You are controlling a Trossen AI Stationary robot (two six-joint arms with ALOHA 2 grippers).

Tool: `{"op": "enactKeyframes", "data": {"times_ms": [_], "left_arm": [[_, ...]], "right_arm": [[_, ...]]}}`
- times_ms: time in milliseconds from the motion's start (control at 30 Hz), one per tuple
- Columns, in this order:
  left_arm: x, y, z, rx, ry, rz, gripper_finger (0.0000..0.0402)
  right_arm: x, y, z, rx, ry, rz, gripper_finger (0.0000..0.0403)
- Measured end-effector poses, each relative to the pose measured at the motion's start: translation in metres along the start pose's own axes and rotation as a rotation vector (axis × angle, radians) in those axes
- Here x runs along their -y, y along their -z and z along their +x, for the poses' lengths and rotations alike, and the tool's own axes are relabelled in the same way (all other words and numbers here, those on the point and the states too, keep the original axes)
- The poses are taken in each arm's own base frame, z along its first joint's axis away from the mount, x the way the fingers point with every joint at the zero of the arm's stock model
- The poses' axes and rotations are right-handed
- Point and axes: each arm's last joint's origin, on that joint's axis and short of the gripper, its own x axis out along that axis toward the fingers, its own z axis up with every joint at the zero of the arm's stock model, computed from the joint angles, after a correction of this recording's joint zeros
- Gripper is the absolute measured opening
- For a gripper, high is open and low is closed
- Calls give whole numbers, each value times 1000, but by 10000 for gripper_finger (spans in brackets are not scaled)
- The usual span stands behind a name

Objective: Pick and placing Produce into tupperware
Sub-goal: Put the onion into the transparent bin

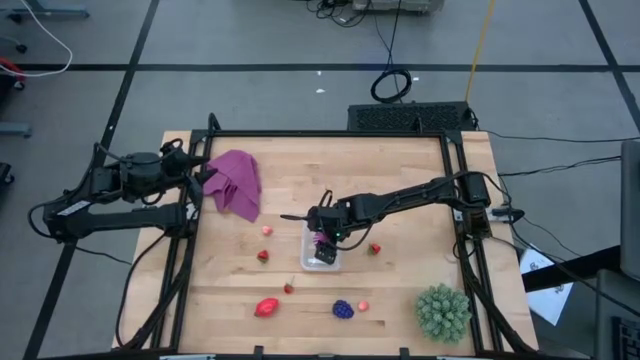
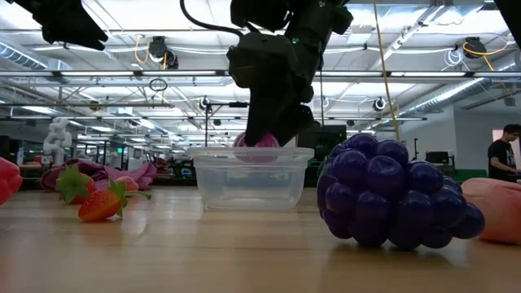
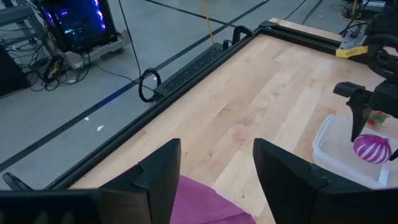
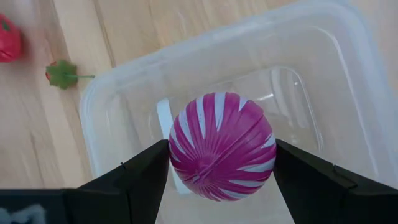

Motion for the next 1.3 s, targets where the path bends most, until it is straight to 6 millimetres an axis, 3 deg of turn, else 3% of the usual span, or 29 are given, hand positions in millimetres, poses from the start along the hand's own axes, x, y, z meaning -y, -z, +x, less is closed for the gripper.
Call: {"op": "enactKeyframes", "data": {"times_ms": [467,633,1300], "left_arm": [[0,0,0,0,0,5,207],[0,1,0,-7,-1,7,207],[0,1,0,-7,-1,11,207]], "right_arm": [[1,0,4,14,-7,-19,263],[4,1,15,-4,2,-22,263],[4,-1,15,15,-9,-50,263]]}}
